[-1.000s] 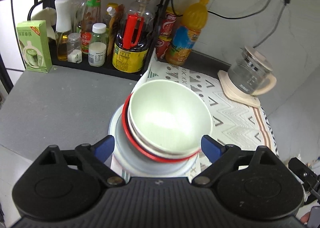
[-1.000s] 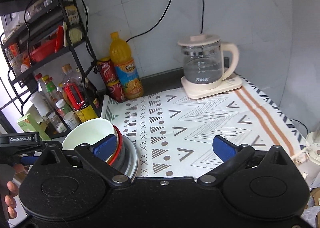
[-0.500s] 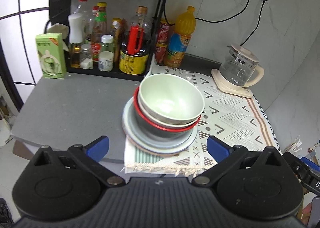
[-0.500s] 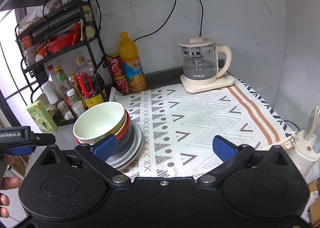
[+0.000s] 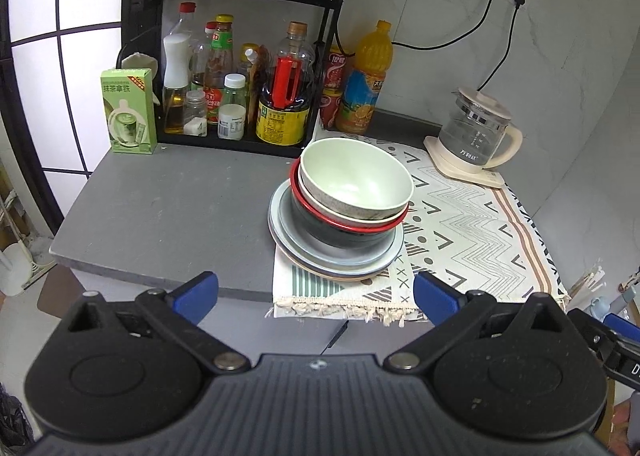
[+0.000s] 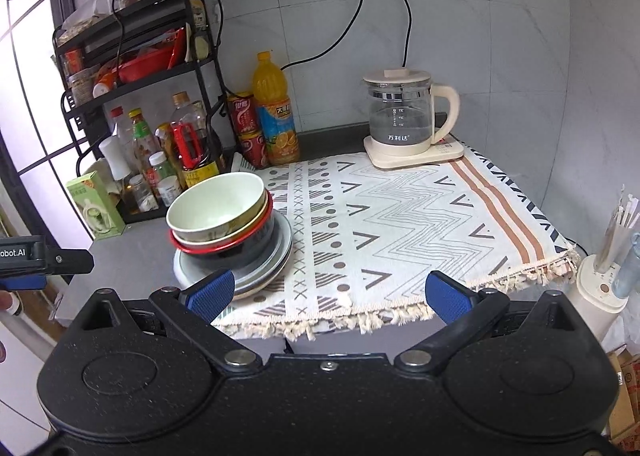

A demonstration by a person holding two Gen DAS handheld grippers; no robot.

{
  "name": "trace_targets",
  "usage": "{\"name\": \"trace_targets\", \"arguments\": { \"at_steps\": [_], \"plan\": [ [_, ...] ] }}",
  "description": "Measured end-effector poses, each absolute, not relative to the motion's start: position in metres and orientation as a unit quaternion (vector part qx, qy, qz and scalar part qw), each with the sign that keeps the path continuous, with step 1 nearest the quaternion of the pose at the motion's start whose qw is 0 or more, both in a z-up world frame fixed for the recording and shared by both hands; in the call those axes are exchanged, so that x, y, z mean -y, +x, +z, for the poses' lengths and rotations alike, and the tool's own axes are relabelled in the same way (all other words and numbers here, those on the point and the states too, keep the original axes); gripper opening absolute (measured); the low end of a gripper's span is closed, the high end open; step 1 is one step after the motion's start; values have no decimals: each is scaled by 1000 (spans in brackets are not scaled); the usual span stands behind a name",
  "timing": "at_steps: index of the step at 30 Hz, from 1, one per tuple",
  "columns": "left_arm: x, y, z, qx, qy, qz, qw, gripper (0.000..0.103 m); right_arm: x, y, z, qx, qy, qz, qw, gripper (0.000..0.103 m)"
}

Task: Organize plates and bowls

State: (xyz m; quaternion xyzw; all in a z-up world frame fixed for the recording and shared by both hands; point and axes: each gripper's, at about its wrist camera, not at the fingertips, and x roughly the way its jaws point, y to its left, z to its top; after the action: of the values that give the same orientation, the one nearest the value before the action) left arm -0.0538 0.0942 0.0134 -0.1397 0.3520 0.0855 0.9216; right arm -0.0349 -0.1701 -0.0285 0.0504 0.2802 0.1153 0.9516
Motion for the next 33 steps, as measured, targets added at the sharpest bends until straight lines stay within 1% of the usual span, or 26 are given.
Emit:
{"name": "trace_targets", "arguments": {
  "at_steps": [13,33],
  "plan": [
    [-77,-82,15,-337,-124,76,930,103,177,-60,-25,-276,38,115,954,103],
    [-51,-87,12,-340,-92,50,935,103,191,-68,-24,-268,42,110,956,103]
  ]
}}
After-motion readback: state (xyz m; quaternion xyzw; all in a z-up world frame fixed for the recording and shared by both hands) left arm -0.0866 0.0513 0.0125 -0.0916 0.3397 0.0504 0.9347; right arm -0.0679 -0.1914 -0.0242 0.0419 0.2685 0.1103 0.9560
